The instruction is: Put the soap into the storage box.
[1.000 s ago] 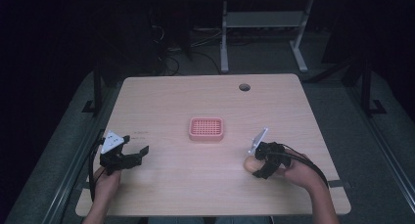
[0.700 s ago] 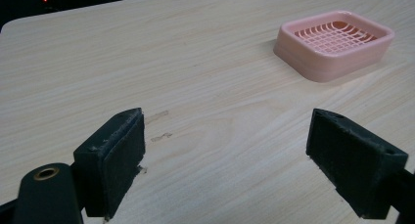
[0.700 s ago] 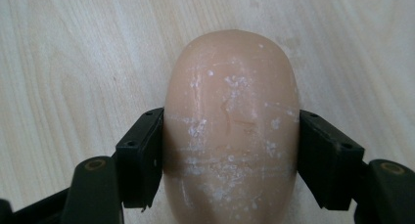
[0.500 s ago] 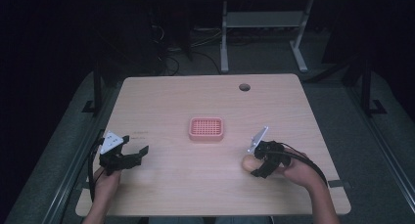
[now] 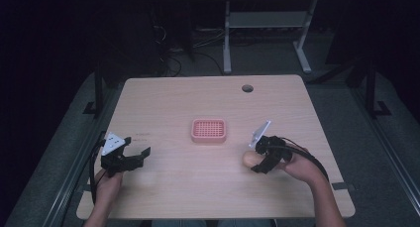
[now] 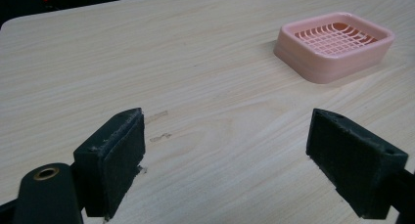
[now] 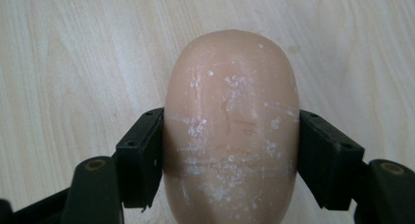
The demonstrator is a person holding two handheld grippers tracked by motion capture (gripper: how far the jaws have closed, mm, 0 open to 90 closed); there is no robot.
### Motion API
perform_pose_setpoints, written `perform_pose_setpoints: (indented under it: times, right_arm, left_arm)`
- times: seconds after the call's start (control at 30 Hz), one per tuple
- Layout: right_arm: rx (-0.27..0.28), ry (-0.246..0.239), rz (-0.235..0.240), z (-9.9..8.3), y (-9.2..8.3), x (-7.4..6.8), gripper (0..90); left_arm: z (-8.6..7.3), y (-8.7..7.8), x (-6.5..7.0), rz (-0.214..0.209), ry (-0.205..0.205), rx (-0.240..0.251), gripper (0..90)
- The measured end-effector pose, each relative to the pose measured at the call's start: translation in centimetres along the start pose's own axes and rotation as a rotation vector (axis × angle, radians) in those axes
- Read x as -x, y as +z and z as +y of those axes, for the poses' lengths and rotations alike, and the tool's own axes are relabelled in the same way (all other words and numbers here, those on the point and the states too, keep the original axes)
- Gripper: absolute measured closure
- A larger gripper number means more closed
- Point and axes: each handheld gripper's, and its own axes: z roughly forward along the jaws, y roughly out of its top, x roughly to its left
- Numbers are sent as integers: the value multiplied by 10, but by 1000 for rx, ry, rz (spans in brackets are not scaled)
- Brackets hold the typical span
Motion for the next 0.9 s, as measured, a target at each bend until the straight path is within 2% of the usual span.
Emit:
perform_pose_setpoints:
  times: [0.27, 0.57, 0.9]
  right_arm:
    - [-9, -3, 7, 7, 1, 6, 319]
    - [29, 5, 18, 8, -1, 11, 319]
    - [45, 21, 25, 6, -3, 16, 319]
  left_arm:
    - [0, 0, 1, -5, -5, 12, 142]
    - [0, -1, 0, -1, -5, 9, 142]
    - [0, 0, 0, 0, -15, 16, 142]
